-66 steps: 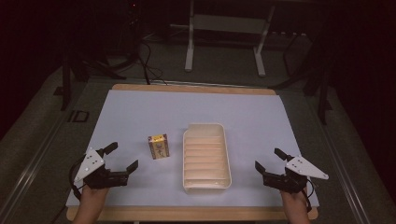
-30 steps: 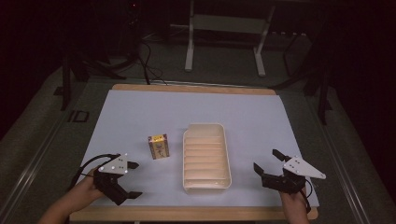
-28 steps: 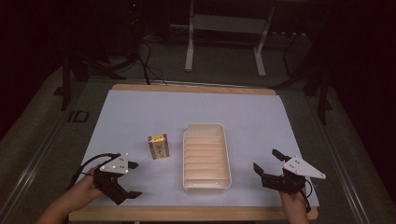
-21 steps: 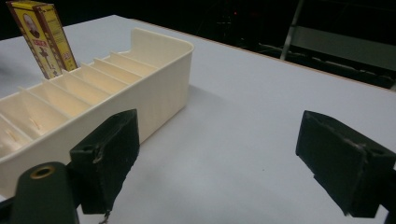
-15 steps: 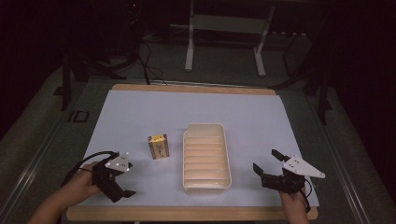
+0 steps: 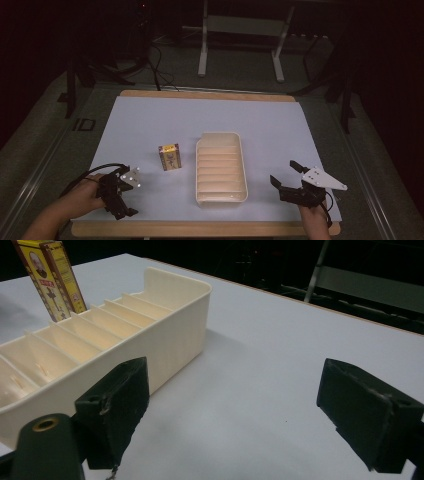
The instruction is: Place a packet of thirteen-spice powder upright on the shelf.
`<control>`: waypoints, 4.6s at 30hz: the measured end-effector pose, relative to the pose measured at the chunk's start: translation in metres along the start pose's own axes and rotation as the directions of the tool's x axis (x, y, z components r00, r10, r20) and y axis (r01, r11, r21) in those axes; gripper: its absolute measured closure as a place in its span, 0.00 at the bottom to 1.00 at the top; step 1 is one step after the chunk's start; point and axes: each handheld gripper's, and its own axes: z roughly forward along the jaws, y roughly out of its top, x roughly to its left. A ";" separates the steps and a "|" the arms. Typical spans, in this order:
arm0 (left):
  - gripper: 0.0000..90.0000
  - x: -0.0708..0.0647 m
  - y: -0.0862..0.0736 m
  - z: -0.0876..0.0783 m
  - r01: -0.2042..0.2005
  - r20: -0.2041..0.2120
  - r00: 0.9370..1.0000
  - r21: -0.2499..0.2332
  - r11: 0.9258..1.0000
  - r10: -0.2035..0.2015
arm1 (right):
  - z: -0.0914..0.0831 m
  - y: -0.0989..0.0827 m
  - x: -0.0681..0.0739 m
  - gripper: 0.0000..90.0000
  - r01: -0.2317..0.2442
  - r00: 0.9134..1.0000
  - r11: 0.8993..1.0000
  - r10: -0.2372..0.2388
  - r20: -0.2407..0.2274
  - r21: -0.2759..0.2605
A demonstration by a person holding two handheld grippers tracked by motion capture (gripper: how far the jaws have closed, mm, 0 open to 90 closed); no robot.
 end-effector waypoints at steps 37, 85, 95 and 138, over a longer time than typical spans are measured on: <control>0.07 0.037 0.024 -0.035 0.060 0.058 0.996 0.195 0.979 -0.072 | 0.001 0.000 0.001 0.15 -0.002 1.000 1.000 0.002 -0.020 -0.003; 0.24 0.070 0.105 -0.070 0.006 -0.043 0.999 -0.037 0.999 -0.008 | 0.001 0.001 0.002 0.15 0.039 0.999 0.999 -0.039 -0.024 -0.008; 0.36 0.079 0.113 -0.046 0.021 -0.078 0.997 0.017 1.000 -0.020 | 0.000 0.001 0.002 0.15 0.039 0.999 0.999 -0.040 -0.025 -0.009; 0.75 0.079 0.123 -0.032 -0.058 -0.030 0.998 0.002 0.998 0.058 | 0.001 0.001 0.002 0.16 0.047 0.998 0.999 -0.047 -0.035 -0.009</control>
